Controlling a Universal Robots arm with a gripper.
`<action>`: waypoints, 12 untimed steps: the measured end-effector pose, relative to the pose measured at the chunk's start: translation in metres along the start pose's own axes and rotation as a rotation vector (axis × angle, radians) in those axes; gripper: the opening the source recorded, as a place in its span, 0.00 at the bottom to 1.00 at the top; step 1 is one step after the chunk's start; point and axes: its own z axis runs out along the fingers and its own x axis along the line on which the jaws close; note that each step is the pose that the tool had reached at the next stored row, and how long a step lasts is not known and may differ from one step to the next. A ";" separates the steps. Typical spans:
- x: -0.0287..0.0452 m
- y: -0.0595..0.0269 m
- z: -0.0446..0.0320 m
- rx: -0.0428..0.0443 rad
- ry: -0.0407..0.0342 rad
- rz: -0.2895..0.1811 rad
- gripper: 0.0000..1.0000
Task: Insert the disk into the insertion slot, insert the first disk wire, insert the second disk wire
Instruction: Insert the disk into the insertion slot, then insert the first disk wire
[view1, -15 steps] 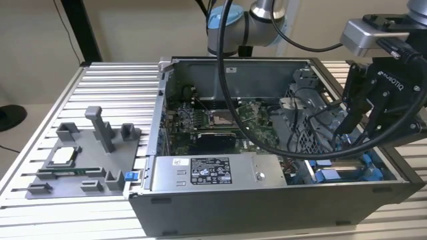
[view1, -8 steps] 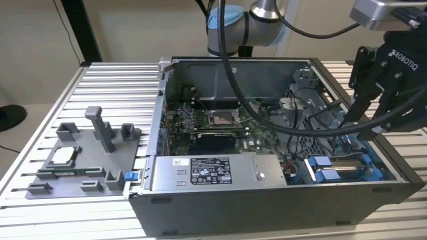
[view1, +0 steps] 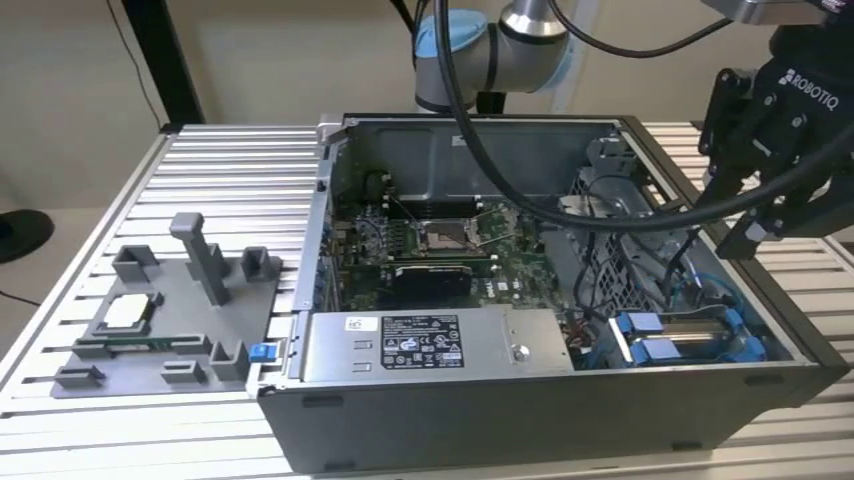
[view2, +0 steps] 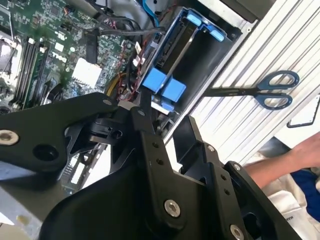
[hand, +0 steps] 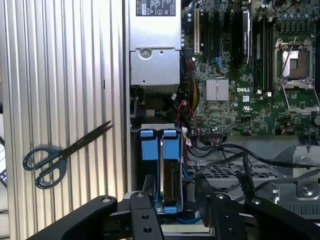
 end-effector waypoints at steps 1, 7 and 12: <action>-0.0012 0.0000 0.0012 0.0041 -0.0001 -0.007 1.00; -0.0073 0.0003 0.0077 0.0267 0.0000 -0.049 1.00; -0.0086 0.0004 0.0082 0.0397 -0.0344 -0.068 1.00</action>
